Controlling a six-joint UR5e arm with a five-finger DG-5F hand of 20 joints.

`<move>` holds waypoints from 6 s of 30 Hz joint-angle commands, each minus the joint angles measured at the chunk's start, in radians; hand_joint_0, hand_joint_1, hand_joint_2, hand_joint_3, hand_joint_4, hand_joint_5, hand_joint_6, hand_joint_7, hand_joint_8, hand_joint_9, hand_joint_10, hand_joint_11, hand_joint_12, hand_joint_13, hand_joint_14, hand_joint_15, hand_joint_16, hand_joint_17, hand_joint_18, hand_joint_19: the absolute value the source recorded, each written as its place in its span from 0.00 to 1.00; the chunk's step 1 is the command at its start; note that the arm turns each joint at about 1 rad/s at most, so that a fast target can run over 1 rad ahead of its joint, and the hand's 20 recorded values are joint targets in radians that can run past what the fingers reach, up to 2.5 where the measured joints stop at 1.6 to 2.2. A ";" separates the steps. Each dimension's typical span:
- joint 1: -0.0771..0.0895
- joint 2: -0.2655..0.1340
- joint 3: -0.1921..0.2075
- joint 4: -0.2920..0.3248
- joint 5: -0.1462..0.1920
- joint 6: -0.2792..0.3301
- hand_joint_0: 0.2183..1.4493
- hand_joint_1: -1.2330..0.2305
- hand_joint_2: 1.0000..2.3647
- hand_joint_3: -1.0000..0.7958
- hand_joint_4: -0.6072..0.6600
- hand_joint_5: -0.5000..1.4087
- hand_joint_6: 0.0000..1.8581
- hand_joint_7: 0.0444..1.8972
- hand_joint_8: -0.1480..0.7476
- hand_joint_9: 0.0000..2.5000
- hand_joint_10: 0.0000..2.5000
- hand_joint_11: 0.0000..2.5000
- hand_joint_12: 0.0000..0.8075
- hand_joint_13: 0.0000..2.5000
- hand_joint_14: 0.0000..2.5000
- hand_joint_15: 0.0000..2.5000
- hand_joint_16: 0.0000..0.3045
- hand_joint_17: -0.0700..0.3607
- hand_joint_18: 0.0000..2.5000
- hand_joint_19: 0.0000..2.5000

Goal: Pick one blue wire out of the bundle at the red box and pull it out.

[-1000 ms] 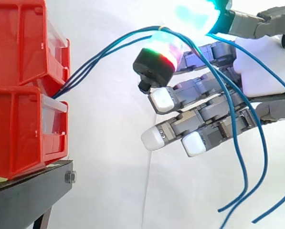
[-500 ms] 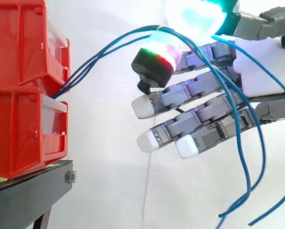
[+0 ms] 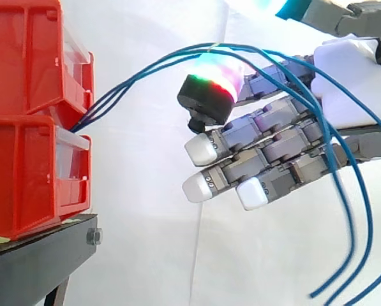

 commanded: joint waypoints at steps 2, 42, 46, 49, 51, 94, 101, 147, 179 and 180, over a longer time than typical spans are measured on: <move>0.000 0.000 0.001 0.000 0.000 0.000 0.24 0.42 0.00 0.28 0.61 0.15 0.49 0.55 0.55 0.27 0.01 0.23 0.59 0.20 0.00 0.10 0.22 0.51 0.28 0.17; -0.002 0.000 0.001 -0.001 0.000 0.000 0.21 0.57 0.00 0.28 0.62 0.17 0.46 0.58 0.61 0.32 0.01 0.23 0.62 0.21 0.00 0.12 0.23 0.54 0.28 0.21; -0.002 0.000 0.001 0.002 0.000 0.000 0.28 0.54 0.01 0.33 0.62 0.18 0.46 0.61 0.59 0.34 0.01 0.24 0.58 0.22 0.00 0.12 0.21 0.50 0.27 0.22; -0.002 0.000 0.001 0.003 0.000 0.000 0.29 0.52 0.01 0.37 0.63 0.18 0.47 0.61 0.60 0.35 0.01 0.25 0.58 0.22 0.00 0.12 0.21 0.50 0.28 0.22; -0.002 0.000 0.001 0.003 0.000 0.000 0.29 0.51 0.01 0.38 0.62 0.19 0.47 0.61 0.60 0.35 0.01 0.24 0.58 0.22 0.00 0.12 0.21 0.49 0.28 0.22; -0.002 0.021 0.001 -0.080 0.038 -0.143 0.32 0.34 0.01 0.57 0.57 0.19 0.50 0.69 0.63 0.37 0.01 0.25 0.62 0.24 0.00 0.11 0.23 0.53 0.31 0.18; -0.005 0.020 0.001 -0.077 0.124 -0.252 0.32 0.34 0.01 0.57 0.57 0.19 0.50 0.68 0.64 0.37 0.01 0.25 0.62 0.24 0.00 0.11 0.23 0.53 0.32 0.18; -0.005 0.020 -0.002 -0.044 0.170 -0.342 0.25 0.41 0.00 0.28 0.64 0.16 0.50 0.58 0.57 0.31 0.01 0.26 0.58 0.20 0.00 0.11 0.21 0.50 0.25 0.19; -0.002 0.021 -0.001 -0.040 0.167 -0.244 0.25 0.39 0.00 0.28 0.65 0.18 0.49 0.60 0.58 0.33 0.01 0.27 0.58 0.21 0.00 0.11 0.21 0.50 0.25 0.20; -0.003 0.021 -0.001 -0.040 0.167 -0.241 0.24 0.41 0.00 0.28 0.65 0.18 0.49 0.60 0.59 0.34 0.01 0.27 0.59 0.21 0.00 0.11 0.21 0.50 0.26 0.20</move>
